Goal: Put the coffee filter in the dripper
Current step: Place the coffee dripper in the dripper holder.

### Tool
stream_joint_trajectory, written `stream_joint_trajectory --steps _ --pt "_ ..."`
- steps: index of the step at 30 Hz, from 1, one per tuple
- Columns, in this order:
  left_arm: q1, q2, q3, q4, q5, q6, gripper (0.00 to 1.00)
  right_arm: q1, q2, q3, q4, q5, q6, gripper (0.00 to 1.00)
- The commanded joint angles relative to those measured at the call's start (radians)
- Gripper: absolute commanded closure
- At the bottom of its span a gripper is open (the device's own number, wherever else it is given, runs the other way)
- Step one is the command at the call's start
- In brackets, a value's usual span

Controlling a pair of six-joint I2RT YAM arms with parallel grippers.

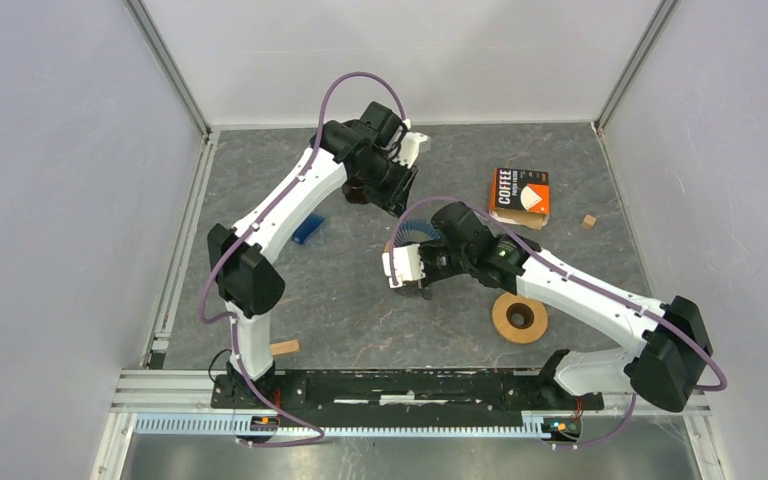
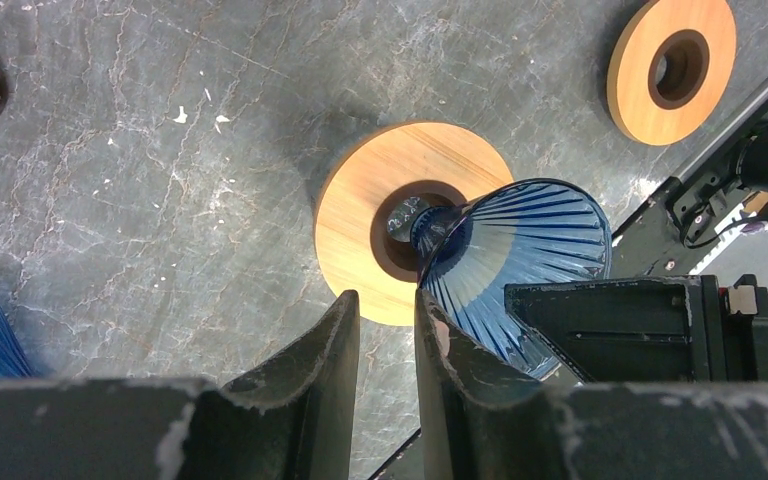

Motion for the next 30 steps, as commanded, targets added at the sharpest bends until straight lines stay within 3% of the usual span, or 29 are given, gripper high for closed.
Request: stream_joint_trajectory --steps 1,30 --pt "0.008 0.016 0.036 0.003 0.016 0.042 0.66 -0.001 0.014 0.011 0.042 -0.027 0.0 1.0" --pt "0.008 -0.014 -0.175 0.174 0.035 0.068 0.67 -0.001 0.061 -0.014 0.029 -0.05 0.006 1.0"
